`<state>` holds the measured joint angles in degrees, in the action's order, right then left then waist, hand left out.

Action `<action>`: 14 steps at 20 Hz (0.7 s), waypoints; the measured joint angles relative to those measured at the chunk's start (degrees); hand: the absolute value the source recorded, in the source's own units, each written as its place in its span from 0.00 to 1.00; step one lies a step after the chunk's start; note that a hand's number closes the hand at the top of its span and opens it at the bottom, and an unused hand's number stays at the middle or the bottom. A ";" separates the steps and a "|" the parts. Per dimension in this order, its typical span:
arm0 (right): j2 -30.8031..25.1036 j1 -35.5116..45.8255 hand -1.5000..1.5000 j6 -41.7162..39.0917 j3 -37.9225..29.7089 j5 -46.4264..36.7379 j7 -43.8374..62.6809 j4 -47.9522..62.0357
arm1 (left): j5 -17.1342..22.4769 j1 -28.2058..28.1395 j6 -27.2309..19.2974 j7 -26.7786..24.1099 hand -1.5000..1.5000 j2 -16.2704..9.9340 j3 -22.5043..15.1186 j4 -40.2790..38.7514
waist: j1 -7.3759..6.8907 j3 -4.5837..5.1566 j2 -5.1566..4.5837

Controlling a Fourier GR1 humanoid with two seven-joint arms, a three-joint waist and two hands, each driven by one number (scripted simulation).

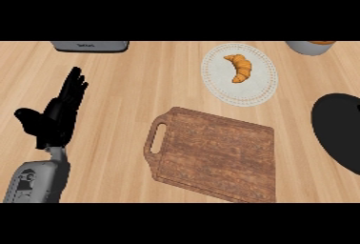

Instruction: Pick the squash from the cutting board and place it in the pan

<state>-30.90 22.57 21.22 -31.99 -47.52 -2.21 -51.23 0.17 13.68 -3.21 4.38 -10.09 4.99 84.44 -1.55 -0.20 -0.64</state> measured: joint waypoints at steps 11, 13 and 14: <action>-4.51 7.98 0.00 -7.65 -6.74 8.87 -12.63 26.51 | -0.25 1.74 0.09 0.29 0.50 0.51 -0.52 -0.60 | -0.90 -0.21 -0.43; -4.82 8.58 0.00 -9.34 -7.47 9.91 -15.06 29.57 | -0.05 1.59 0.45 -0.20 0.50 0.35 -0.32 -0.95 | -1.00 -0.20 -0.49; -5.01 8.86 0.00 -9.67 -7.75 10.24 -16.28 30.95 | -0.27 1.42 0.18 -0.30 0.50 0.70 -0.52 -1.08 | -1.00 -0.21 -0.49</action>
<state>-35.91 31.43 11.55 -39.74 -37.28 -18.49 -20.28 -0.10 15.10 -3.04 4.07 -9.39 4.47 83.35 -2.55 -0.41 -1.13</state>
